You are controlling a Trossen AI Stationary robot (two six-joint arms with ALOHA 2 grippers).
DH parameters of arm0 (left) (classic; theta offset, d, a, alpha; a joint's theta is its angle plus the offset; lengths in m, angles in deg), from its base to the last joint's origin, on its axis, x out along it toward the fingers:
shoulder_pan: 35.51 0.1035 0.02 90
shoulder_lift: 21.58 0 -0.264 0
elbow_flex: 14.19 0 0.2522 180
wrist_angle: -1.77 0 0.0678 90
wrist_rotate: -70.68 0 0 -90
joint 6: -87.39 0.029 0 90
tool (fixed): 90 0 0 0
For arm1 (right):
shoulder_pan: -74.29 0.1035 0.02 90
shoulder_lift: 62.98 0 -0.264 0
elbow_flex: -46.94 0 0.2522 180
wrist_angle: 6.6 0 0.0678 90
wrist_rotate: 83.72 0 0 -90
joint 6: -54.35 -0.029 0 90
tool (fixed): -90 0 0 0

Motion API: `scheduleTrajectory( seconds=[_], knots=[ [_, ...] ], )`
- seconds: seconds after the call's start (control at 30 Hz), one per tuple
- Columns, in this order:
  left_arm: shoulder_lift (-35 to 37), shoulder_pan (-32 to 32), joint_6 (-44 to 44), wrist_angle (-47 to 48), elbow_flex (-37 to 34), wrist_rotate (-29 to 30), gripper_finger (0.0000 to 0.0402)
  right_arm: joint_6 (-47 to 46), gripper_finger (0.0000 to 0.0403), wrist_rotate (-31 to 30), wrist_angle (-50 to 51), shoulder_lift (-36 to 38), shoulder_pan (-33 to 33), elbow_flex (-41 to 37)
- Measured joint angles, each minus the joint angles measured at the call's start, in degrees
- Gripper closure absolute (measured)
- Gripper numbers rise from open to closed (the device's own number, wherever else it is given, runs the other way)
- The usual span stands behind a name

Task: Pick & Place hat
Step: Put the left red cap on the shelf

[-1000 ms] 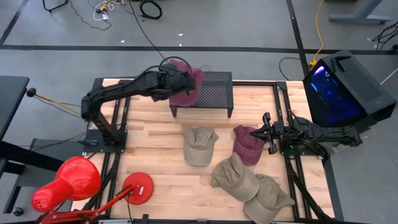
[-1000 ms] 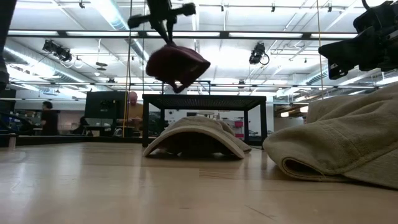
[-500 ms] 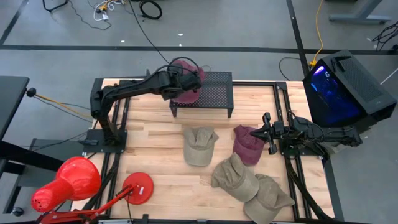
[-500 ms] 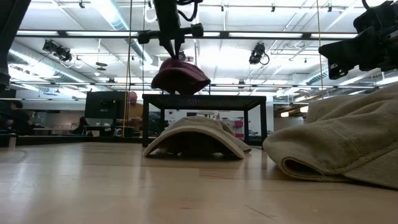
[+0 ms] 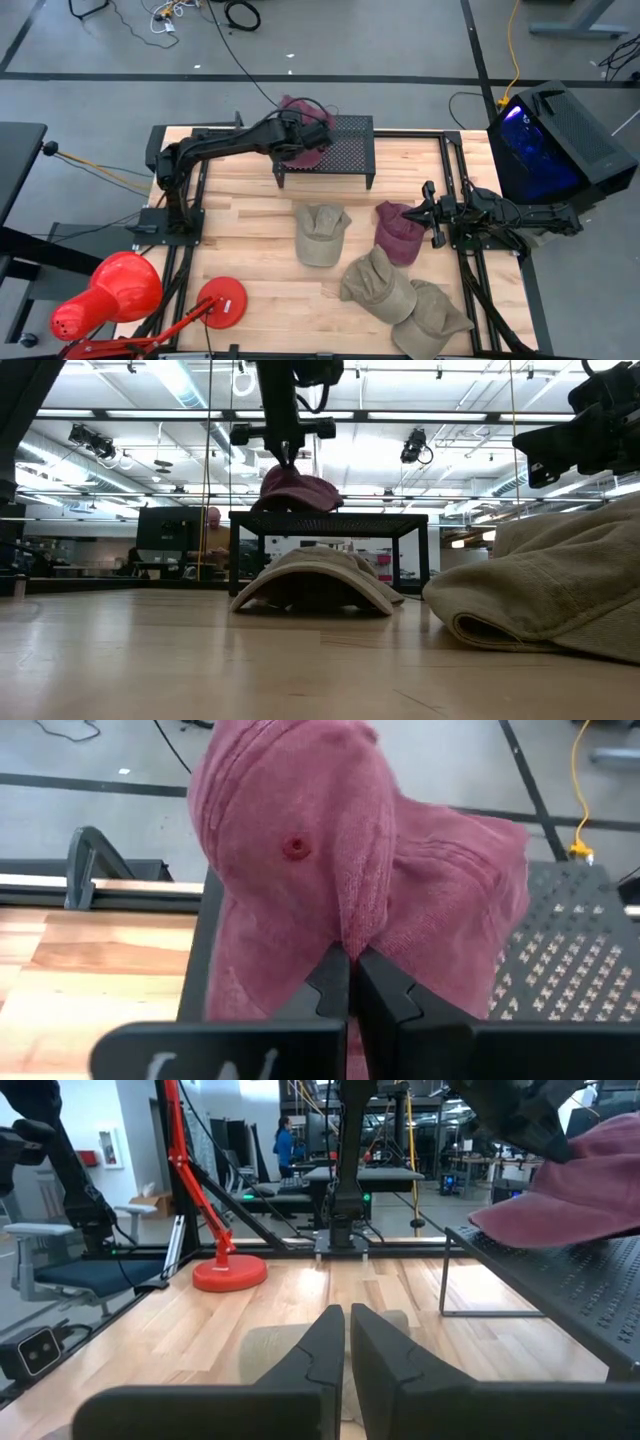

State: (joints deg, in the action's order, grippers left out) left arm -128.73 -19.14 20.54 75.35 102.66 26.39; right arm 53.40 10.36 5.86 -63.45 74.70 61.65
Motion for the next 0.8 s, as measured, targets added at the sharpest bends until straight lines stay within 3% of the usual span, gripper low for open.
scheduleTrajectory(
  seconds=[0.8],
  knots=[
    [-0.47,0.56,-3.02,1.70,0.07,3.76,0.0394,0.01,0.0376,0.00,0.06,0.00,0.00,0.00]
  ],
)
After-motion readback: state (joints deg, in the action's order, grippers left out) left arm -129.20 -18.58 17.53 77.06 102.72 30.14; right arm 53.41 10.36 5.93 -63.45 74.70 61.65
